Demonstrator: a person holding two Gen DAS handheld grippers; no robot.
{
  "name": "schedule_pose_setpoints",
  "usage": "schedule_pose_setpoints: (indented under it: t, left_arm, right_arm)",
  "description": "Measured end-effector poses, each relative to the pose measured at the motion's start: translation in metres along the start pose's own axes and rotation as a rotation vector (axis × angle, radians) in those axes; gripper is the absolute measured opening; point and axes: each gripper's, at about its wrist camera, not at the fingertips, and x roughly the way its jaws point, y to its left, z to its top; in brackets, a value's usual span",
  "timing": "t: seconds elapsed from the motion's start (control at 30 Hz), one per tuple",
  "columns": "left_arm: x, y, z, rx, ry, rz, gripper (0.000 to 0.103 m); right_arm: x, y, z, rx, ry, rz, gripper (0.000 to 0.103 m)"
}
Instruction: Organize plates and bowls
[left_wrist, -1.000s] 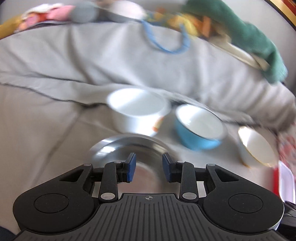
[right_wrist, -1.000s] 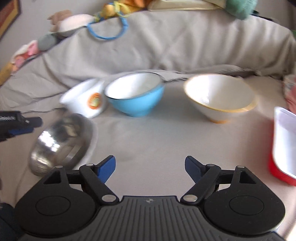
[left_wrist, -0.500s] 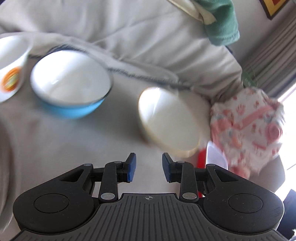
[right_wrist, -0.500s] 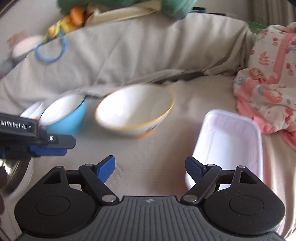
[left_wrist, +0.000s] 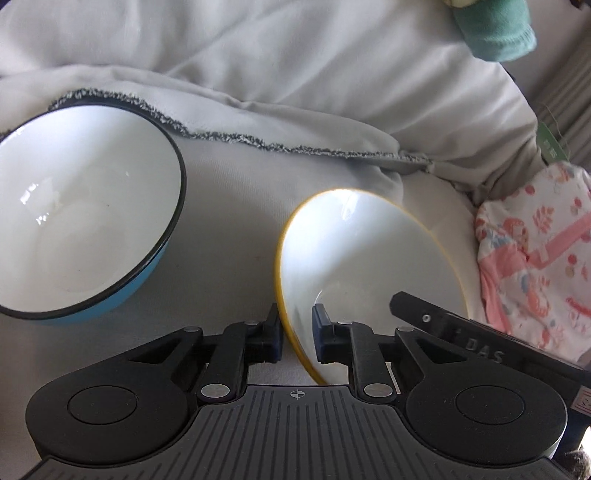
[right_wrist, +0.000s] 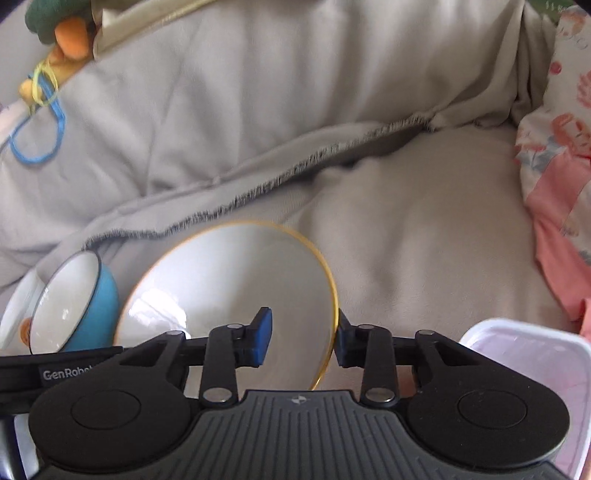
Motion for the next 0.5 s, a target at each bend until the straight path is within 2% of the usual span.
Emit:
schedule_pose_setpoints:
  t: [0.13,0.33,0.5]
  left_arm:
    - [-0.02,0.003,-0.014,0.046,0.01,0.019,0.019]
    - [-0.071,0.023,-0.048,0.051,-0.006,0.055,0.022]
    - [-0.113,0.06,-0.09,0.004,-0.01,0.088,0.025]
  right_arm:
    - [-0.011,0.011,-0.018,-0.041,0.01,0.007,0.034]
    - [-0.039,0.038,-0.059,-0.111,0.076,0.039,0.036]
    - [-0.054,0.068,-0.099,-0.163,0.135,0.123,0.036]
